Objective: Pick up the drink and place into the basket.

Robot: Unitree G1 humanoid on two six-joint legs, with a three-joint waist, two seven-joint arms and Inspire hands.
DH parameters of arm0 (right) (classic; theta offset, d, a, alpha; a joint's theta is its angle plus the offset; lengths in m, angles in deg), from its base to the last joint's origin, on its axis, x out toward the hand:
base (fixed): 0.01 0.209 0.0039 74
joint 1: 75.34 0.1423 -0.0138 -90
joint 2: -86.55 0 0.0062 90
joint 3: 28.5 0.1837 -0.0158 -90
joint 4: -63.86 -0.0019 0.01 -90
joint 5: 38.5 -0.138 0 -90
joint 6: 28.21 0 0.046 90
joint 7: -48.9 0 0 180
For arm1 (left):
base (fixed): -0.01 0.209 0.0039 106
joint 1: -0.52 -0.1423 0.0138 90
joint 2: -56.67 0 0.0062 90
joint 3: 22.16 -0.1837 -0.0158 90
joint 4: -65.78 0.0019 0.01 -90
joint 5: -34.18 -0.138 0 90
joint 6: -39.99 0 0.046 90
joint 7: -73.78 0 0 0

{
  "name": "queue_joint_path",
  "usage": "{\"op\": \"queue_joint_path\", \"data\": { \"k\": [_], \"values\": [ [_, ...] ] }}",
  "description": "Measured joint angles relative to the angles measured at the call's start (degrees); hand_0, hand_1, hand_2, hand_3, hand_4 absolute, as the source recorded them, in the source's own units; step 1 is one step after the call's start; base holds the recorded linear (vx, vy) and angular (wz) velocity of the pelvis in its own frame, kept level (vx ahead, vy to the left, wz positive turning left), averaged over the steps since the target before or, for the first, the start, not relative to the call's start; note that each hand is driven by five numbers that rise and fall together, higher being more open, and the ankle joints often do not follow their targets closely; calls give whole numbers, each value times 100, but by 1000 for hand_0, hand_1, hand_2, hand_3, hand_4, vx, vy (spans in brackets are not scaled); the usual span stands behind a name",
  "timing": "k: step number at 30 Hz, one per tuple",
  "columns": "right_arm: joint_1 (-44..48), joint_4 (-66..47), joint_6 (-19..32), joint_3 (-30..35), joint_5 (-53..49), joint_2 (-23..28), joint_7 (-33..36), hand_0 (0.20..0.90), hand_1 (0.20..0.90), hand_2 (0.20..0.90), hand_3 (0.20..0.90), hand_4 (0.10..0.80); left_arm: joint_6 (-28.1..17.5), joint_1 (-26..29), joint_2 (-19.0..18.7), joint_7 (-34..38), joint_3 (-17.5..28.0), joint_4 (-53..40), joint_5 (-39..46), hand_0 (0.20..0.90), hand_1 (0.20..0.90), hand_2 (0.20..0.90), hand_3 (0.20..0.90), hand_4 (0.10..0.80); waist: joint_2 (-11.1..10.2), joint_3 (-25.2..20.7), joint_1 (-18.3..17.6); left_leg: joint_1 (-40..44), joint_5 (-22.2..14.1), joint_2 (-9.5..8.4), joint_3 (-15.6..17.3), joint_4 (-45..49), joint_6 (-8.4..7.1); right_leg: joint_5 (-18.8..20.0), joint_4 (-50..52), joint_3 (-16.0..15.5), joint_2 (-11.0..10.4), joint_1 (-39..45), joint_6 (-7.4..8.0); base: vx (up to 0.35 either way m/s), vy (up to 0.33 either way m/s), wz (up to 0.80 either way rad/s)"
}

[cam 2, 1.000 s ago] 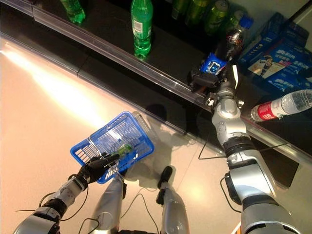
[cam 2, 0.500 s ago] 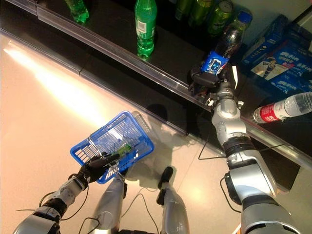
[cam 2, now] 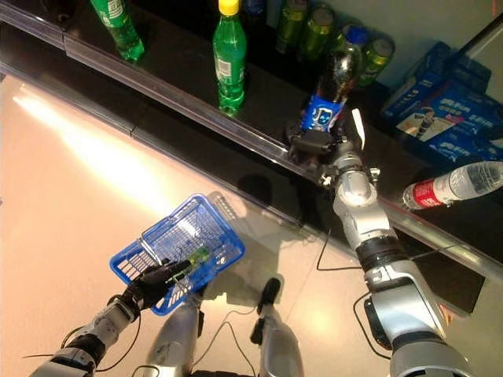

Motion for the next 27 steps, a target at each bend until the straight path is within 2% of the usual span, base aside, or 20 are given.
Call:
{"op": "queue_joint_path", "data": {
  "k": [7,14,22,27],
  "values": [
    [-311,-775,-2,35,307,15,-80,300,300,300,200,100,-20,-245,129,32,274,-115,-18,300,300,300,200,100,43,-47,-46,249,14,13,47,-98,6,5,-96,-100,13,311,10,55,31,7],
    [-848,-1687,-4,101,691,7,-261,300,300,300,200,100,-4,-681,217,90,303,-929,25,300,300,300,200,100,56,-76,13,369,37,-11,0,-98,20,-10,-99,-139,-9,486,29,45,20,6],
    [-1289,-1926,-5,111,1160,-1,-321,300,300,300,200,100,10,-1064,372,153,292,-1731,416,300,300,300,200,100,137,-217,160,441,118,8,-107,-187,-17,-45,-101,-296,-2,623,44,11,-5,11],
    [-1565,-2109,-4,98,1422,-1,-416,300,300,300,200,100,13,-1321,352,139,270,-2693,781,300,300,300,200,100,148,-222,295,426,176,-13,-273,-187,-8,-72,-102,-443,-8,700,58,14,-28,17]
  ]
}}
